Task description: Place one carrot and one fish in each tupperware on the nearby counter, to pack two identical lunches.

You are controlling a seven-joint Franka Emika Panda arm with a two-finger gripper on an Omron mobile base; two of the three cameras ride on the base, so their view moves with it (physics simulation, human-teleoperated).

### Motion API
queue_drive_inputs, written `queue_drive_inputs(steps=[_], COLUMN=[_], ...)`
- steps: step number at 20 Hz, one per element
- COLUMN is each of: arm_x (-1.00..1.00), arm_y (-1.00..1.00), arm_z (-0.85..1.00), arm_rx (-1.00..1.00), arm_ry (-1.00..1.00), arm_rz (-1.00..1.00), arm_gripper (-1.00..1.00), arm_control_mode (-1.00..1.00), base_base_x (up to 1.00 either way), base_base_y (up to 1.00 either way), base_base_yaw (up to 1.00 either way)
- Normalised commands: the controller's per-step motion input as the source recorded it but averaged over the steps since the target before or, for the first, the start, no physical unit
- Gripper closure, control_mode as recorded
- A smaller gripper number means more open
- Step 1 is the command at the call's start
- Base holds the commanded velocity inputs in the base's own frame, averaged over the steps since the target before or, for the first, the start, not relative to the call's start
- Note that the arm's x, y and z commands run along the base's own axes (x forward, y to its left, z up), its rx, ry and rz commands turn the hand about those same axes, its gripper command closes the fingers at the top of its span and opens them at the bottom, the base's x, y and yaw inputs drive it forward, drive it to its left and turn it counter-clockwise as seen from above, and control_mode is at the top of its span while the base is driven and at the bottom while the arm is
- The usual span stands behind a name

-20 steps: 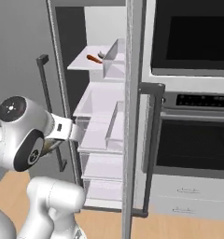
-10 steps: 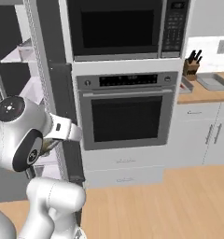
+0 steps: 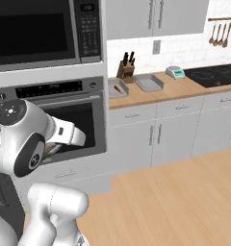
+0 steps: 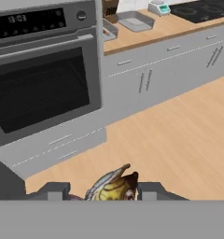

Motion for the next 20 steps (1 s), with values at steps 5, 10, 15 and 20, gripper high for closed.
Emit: queue_drive_inputs(steps=[5,10,15,20], arm_x=[0.00,0.00,0.00,0.00], arm_y=[0.00,0.00,0.00,0.00], arm_z=[0.00,0.00,0.00,0.00], arm_rx=[0.00,0.00,0.00,0.00], arm_ry=[0.00,0.00,0.00,0.00], arm_rz=[0.00,0.00,0.00,0.00], arm_gripper=[1.00,1.00,1.00,1.00], arm_control_mode=[1.00,1.00,1.00,1.00], base_base_x=[1.00,1.00,1.00,1.00], base_base_y=[-0.42,-0.30,-0.39,-0.35], base_base_yaw=[-0.18,-0.08,0.05,0.15])
